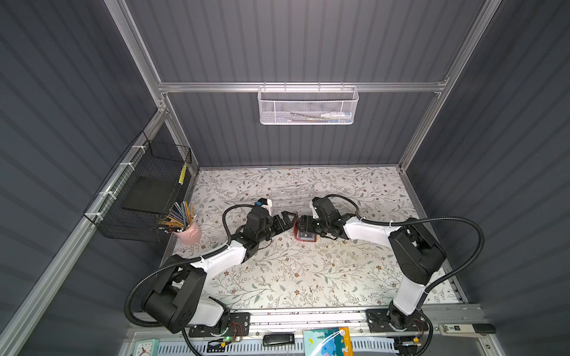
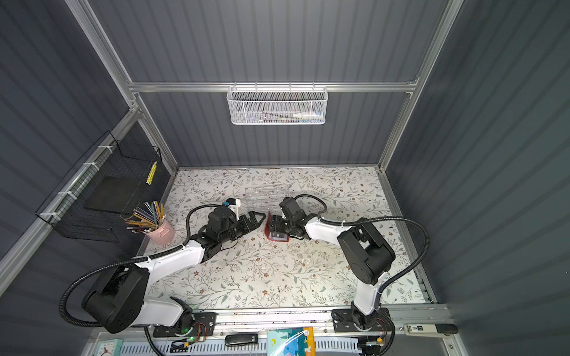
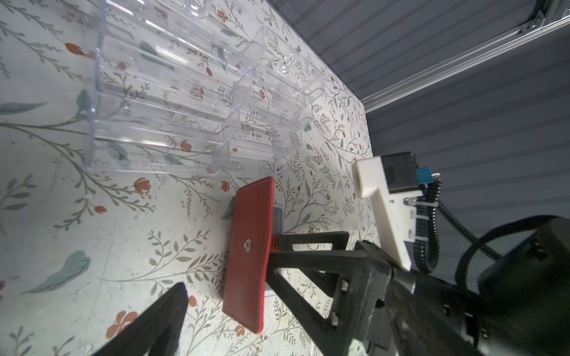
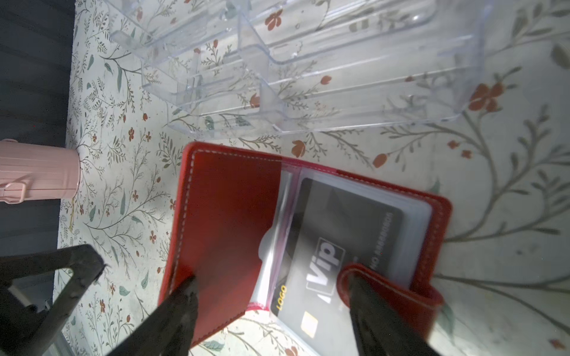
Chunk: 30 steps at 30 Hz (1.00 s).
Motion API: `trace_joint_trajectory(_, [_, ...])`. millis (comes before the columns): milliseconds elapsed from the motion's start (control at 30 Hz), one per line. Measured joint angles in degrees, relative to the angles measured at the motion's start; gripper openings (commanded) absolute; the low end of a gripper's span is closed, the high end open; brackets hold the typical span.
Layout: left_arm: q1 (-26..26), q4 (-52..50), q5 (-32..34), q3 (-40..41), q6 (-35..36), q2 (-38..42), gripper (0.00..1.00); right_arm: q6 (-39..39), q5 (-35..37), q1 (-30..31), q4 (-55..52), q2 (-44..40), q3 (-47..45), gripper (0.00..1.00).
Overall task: Take the credit cards out of the card holder
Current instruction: Open the card holder at the center of the table.
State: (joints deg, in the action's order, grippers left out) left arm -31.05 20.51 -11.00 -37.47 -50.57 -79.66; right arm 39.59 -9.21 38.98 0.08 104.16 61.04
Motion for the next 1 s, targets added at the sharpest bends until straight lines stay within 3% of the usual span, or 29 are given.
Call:
trace_joint_trajectory(300, [1.2,0.2,-1.5,-0.1,-0.6,0.5,1.00,0.4,-1.0,1.7,0.4,2.8,1.9,0.71])
trace_joint_trajectory(1000, [1.2,9.8,-8.1,-3.8,-7.0,-11.6,1.00,2.4,-3.0,1.9,8.2,4.1,-0.8,0.62])
